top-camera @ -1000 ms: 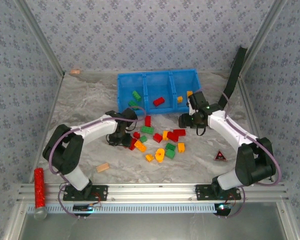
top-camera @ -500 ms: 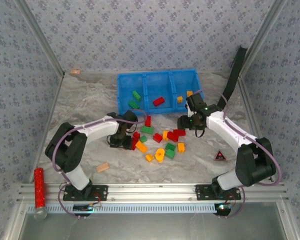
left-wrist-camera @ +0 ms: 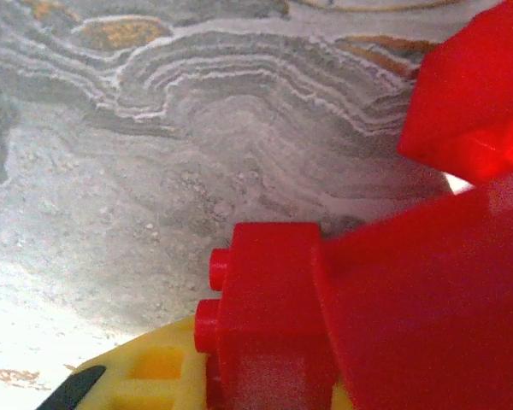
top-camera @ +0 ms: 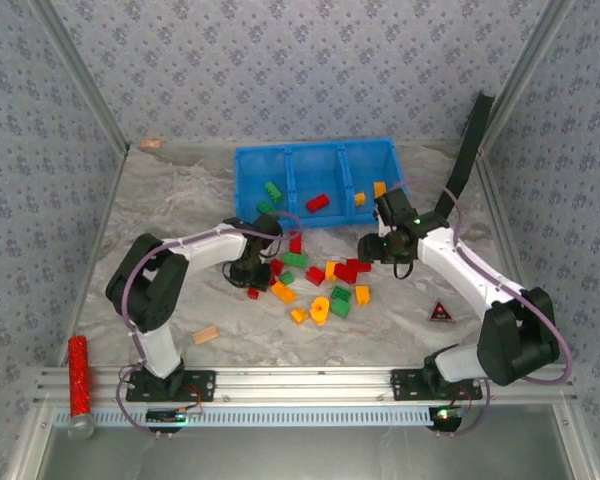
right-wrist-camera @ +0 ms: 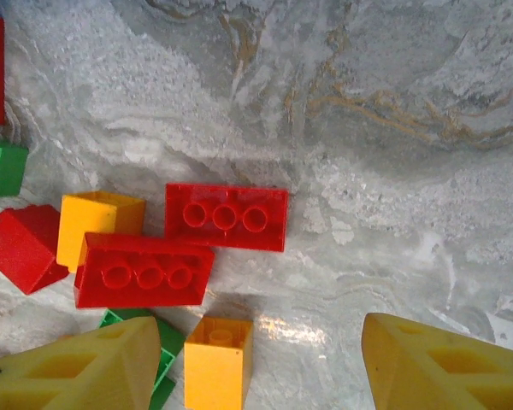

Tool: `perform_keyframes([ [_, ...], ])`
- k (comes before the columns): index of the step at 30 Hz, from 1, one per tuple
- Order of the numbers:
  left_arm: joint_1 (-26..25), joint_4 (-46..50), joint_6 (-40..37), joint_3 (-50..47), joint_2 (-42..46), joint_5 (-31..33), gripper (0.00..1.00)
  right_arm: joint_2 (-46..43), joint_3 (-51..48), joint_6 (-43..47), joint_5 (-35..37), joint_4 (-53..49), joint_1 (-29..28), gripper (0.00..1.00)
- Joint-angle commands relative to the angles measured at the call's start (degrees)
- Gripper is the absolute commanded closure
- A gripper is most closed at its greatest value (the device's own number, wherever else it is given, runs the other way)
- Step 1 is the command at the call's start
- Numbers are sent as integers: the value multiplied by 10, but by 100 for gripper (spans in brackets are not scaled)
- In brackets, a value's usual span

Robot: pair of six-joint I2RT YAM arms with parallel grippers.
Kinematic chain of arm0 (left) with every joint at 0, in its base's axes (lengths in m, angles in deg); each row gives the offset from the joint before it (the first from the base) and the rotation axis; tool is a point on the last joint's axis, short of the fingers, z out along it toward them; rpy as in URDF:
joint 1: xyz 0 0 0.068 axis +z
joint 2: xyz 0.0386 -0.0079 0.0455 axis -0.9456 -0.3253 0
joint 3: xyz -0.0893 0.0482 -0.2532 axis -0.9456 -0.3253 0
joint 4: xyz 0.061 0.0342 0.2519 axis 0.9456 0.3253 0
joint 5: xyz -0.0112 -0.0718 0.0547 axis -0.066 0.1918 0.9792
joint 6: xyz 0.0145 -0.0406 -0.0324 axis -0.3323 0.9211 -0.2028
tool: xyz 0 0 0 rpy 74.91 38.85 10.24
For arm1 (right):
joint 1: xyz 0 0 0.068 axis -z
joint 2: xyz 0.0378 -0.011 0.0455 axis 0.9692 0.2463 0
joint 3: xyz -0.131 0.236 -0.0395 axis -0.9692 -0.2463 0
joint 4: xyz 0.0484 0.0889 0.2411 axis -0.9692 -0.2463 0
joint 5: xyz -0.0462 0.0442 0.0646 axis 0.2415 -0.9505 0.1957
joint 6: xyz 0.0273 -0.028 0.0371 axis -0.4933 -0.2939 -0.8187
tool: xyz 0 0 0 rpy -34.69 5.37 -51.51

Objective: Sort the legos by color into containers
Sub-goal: Pick up the lego from the center of the table, then place the lego in the container.

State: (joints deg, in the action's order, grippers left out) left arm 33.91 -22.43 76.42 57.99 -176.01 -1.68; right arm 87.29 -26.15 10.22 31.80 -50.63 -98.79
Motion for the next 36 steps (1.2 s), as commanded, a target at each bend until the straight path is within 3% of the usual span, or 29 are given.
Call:
perform_keyframes([
  [1,10,10,3,-6,-7,7,81,-17,-30,-29,-15,-24,-10,35],
  [9,14,88,3,39,57,8,91,-30,-91,-73,-41,13,-36,34],
  [18,13,119,4,270,37,-23,92,-31,-128,-96,-42,51,-64,27],
  [25,-12,54,19,478,-108,-13,93,-30,-148,-109,-34,70,-77,27],
  [30,-49,73,6,681,-250,56,94,-29,-159,-117,-25,80,-81,27],
  [36,-56,130,33,880,-414,66,94,-26,-158,-117,-18,80,-83,27],
])
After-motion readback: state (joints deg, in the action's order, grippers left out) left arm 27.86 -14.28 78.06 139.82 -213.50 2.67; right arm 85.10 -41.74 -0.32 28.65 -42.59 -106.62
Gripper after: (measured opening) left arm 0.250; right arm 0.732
